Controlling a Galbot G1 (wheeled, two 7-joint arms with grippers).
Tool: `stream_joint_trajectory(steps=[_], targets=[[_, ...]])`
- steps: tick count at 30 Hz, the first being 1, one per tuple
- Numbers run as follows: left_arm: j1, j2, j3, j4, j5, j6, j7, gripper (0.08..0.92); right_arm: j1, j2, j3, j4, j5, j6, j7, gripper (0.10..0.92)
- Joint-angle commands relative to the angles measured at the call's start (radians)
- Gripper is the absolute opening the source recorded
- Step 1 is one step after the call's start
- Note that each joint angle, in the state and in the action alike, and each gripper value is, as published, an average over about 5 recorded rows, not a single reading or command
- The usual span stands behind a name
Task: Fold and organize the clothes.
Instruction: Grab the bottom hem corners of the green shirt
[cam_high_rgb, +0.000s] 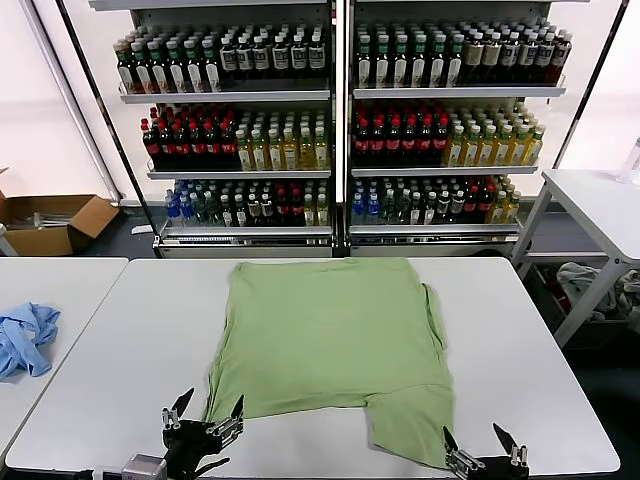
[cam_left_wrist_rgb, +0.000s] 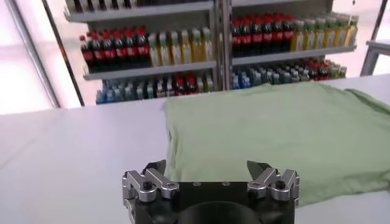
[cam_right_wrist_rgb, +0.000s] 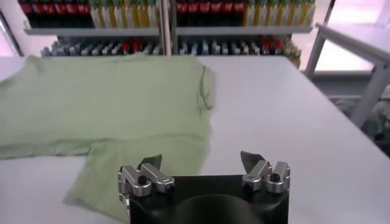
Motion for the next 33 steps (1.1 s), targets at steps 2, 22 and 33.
stream_joint_trajectory(steps=[2, 22, 33], targets=[[-0.084, 0.0, -0.014, 0.08, -0.153, 0.101, 0.037, 0.823, 0.029, -0.002, -0.019, 0.004, 0.071, -0.102, -0.005, 0.823], [-0.123, -0.03, -0.022, 0.261, -0.185, 0.017, 0.05, 0.823, 0.089, 0.014, -0.061, -0.06, 0.051, -0.081, -0.03, 0.823], [-0.109, -0.039, -0.019, 0.273, -0.186, 0.0, 0.048, 0.811, 0.106, 0.02, -0.076, -0.08, 0.051, -0.074, -0.03, 0.815]])
